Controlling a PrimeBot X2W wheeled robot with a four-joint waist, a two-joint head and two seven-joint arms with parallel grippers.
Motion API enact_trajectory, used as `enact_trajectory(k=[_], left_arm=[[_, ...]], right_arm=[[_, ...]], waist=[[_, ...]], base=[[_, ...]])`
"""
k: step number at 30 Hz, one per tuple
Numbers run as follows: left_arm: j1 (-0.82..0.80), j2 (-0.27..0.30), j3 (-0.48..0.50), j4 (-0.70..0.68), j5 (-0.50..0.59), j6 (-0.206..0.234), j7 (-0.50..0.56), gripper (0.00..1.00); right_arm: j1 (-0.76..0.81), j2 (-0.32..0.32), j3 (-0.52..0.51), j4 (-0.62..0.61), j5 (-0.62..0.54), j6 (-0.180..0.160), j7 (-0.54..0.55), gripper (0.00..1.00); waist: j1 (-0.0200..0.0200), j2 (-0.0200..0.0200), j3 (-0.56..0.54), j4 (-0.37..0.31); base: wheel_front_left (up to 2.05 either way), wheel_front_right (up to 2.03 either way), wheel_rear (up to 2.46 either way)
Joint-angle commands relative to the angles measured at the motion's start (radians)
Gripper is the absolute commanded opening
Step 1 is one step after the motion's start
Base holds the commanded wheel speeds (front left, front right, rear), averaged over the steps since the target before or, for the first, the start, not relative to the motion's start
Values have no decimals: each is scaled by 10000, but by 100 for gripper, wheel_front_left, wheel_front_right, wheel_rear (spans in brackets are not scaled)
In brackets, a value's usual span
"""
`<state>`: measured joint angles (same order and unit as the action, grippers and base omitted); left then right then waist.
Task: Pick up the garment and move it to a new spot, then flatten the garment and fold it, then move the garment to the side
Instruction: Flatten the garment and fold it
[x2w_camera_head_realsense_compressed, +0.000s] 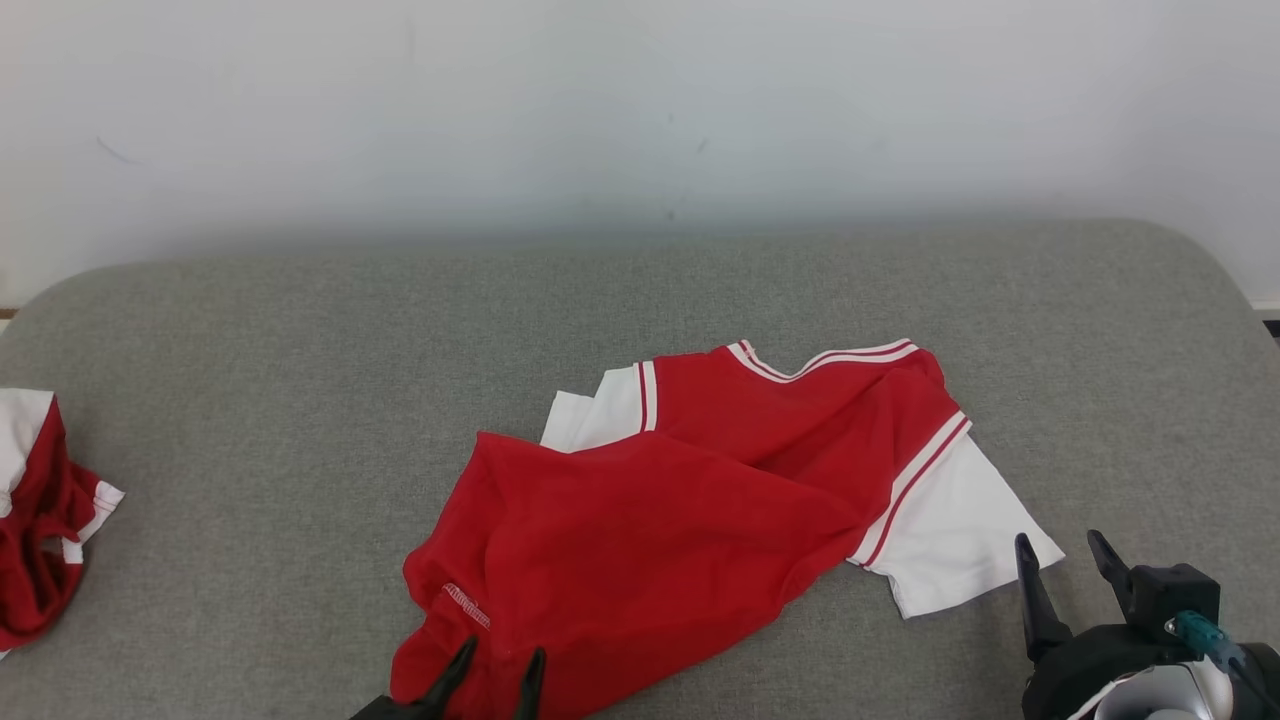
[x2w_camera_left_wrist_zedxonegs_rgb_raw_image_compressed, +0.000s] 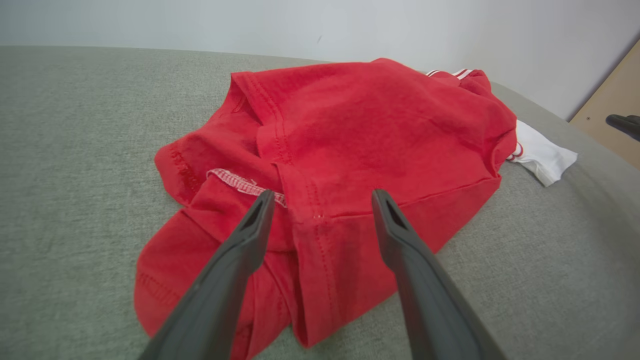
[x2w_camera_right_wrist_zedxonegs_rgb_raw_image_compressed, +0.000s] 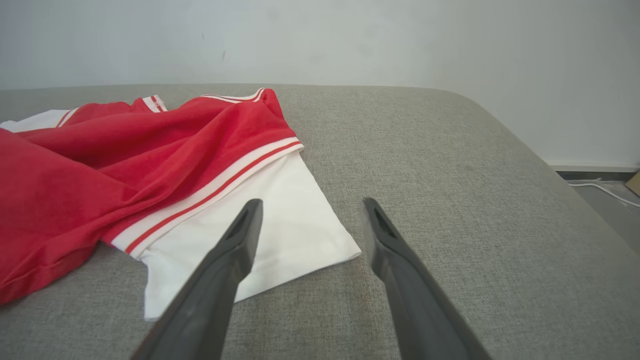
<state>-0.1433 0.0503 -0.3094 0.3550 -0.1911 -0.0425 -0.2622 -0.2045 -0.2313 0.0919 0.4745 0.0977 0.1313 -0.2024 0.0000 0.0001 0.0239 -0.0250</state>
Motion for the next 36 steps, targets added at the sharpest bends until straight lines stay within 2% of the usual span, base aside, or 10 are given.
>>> enact_trajectory(k=[1, 15, 36], left_arm=[[-147, 10, -30, 204, -88, 25, -38, 100], [-686, 10, -473, 839, -581, 27, -38, 100], [-299, 8, -857, -325, -286, 216, -38, 100]], right_arm=[[-218, -91, 86, 232, 83, -11, -100, 100], [-1327, -177, 399, 2064, 211, -11, -451, 100], [-2745, -576, 323, 4712, -33, -11, -509, 100]], waist=[[0, -1, 74, -28], [0, -1, 349, -22], [0, -1, 731, 291]], base=[[0, 0, 0], [0, 0, 0], [0, 0, 0]])
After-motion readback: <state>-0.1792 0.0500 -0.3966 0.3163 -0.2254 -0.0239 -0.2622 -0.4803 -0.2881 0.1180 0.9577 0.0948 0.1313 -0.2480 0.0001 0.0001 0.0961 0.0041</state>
